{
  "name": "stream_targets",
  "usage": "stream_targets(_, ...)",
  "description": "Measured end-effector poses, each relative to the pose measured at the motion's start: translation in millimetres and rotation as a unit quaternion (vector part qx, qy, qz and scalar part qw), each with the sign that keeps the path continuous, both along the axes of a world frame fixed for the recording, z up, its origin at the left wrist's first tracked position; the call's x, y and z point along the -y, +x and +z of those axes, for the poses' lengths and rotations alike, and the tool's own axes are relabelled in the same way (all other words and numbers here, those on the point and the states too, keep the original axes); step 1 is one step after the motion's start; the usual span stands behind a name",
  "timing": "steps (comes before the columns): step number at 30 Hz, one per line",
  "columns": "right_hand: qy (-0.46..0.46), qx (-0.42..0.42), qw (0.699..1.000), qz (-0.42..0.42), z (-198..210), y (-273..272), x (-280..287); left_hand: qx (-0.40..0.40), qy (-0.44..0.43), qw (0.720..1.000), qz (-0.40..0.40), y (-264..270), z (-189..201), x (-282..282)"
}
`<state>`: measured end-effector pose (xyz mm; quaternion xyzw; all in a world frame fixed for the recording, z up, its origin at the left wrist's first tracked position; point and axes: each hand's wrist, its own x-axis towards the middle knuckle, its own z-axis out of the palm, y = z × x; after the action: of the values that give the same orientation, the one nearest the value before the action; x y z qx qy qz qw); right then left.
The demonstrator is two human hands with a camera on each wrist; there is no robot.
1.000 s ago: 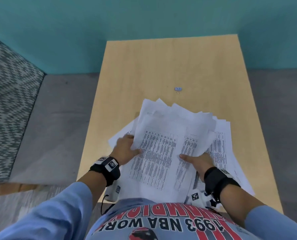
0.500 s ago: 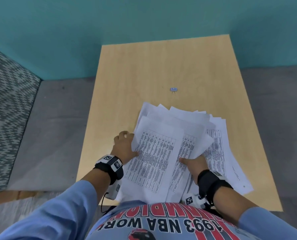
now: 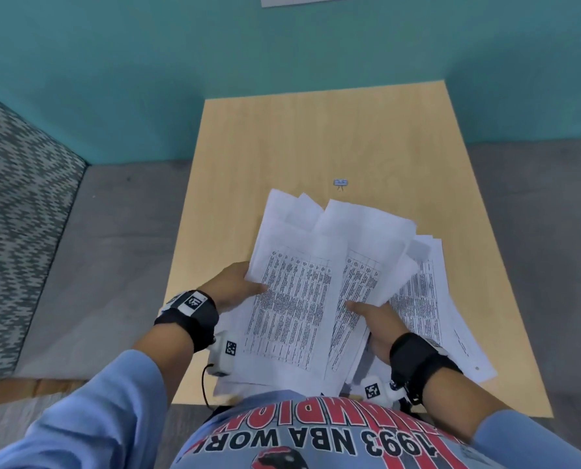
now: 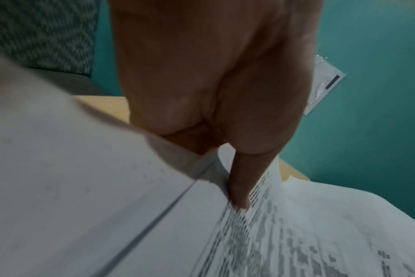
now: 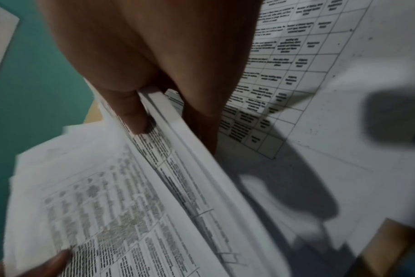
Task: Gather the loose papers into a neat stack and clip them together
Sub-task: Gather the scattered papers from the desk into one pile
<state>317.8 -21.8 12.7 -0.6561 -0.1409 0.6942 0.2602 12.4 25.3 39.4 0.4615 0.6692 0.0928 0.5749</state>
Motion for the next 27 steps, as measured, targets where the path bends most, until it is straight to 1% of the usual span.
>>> stream_targets(2,0.005,-0.036,0.999,-0.025,17,7,-3,0.072,0.029,0.997,0.019,-5,14,4)
stream_targets(4,0.029,-0.079,0.996,-0.036,35,20,-5,0.153,0.029,0.987,0.034,-10,34,8)
stream_targets(6,0.083,-0.114,0.990,-0.025,56,34,-6,0.215,0.022,0.976,0.040,-14,55,14)
stream_targets(7,0.114,-0.112,0.987,-0.008,71,37,-6,0.224,0.025,0.973,0.042,-17,63,17)
stream_targets(8,0.142,-0.103,0.984,0.024,87,40,-6,0.231,0.033,0.971,0.044,-18,71,21)
stream_targets(9,0.169,-0.077,0.981,0.049,98,41,-6,0.233,0.043,0.970,0.044,-20,75,25)
stream_targets(10,0.195,-0.059,0.975,0.084,105,42,-8,0.227,0.055,0.972,0.043,-19,78,28)
stream_targets(11,0.202,-0.011,0.973,0.108,115,40,-7,0.216,0.065,0.974,0.034,-16,79,30)
stream_targets(12,0.189,0.019,0.972,0.137,116,41,-5,0.205,0.075,0.975,0.029,-11,81,31)
stream_targets(14,0.160,0.050,0.972,0.167,114,48,1,0.205,0.092,0.974,0.041,-1,79,32)
stream_targets(16,0.154,0.092,0.957,0.229,122,49,3,0.204,0.107,0.970,0.078,10,80,31)
stream_targets(17,0.160,0.133,0.942,0.264,131,47,4,0.207,0.117,0.967,0.092,13,80,31)
stream_targets(18,0.161,0.148,0.926,0.306,137,47,4,0.210,0.126,0.964,0.105,16,82,31)
stream_targets(20,0.157,0.157,0.896,0.384,152,52,5,0.222,0.142,0.956,0.127,21,87,31)
stream_targets(21,0.185,0.166,0.881,0.403,160,52,6,0.237,0.149,0.950,0.139,22,90,31)
stream_targets(22,0.224,0.145,0.865,0.424,165,56,7,0.254,0.152,0.943,0.149,23,94,30)
stream_targets(23,0.255,0.129,0.864,0.415,171,57,8,0.267,0.155,0.939,0.153,24,98,29)
stream_targets(25,0.296,0.138,0.871,0.366,170,56,10,0.286,0.165,0.933,0.142,26,107,26)
stream_targets(26,0.315,0.141,0.880,0.328,164,55,7,0.296,0.166,0.932,0.127,26,112,26)
stream_targets(27,0.331,0.149,0.893,0.264,164,53,3,0.303,0.168,0.933,0.100,26,115,25)
